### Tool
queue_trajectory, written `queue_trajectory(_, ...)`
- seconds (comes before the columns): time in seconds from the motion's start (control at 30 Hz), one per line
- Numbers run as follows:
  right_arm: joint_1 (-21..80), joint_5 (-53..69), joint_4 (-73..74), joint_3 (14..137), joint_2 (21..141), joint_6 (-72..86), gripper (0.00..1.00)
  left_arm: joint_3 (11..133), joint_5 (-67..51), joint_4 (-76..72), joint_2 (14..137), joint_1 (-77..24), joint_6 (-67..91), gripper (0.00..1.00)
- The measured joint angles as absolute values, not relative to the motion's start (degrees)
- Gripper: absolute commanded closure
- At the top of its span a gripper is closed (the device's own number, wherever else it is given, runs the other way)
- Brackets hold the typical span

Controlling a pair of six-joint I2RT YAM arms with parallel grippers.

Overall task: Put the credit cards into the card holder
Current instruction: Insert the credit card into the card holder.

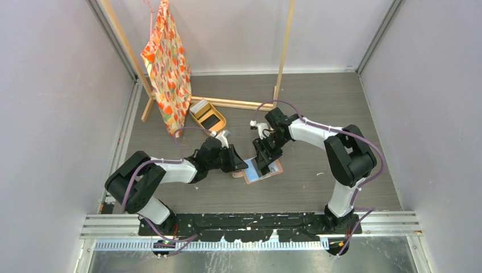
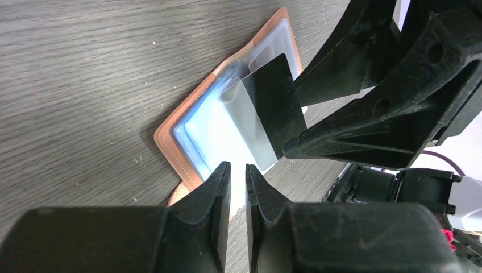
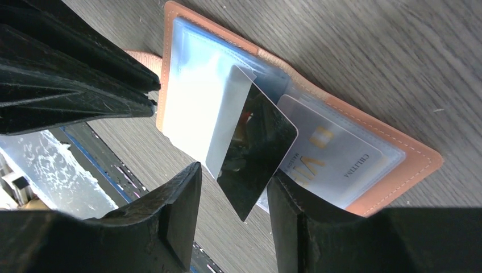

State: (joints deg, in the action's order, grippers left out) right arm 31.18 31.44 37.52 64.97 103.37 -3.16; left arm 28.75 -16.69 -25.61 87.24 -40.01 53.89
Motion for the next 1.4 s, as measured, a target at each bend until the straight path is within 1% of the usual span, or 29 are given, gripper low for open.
queue_trajectory(0.2,32.25,29.69,38.59,65.82,103.53,-4.4,0.44,27.83,-18.33,-31.77,90.26,-40.01,56.75,0.83)
queue_trajectory(0.53,35.75,25.87,41.1,67.68,104.03,-8.32,0.44,27.16,-19.0,-36.21,92.53,-40.01,58.74,0.84)
queue_trajectory(0.7,36.97,24.29,41.52,67.94,104.03,-9.34,0.45,27.05,-17.93,-35.0,92.03,-40.01,58.24,0.84)
queue_trajectory(0.8,37.39,23.79,41.69,68.05,104.03,-9.93,0.43,26.98,-16.82,-32.45,90.11,-40.01,57.52,0.84)
queue_trajectory(1.03,37.78,28.1,43.64,69.76,105.91,-10.63,0.4,26.98,-15.79,-30.39,87.94,-40.01,56.29,0.84)
queue_trajectory(1.4,37.76,27.14,44.27,69.95,106.13,-11.86,0.36,26.92,-15.59,-28.21,86.41,-40.01,54.83,0.84)
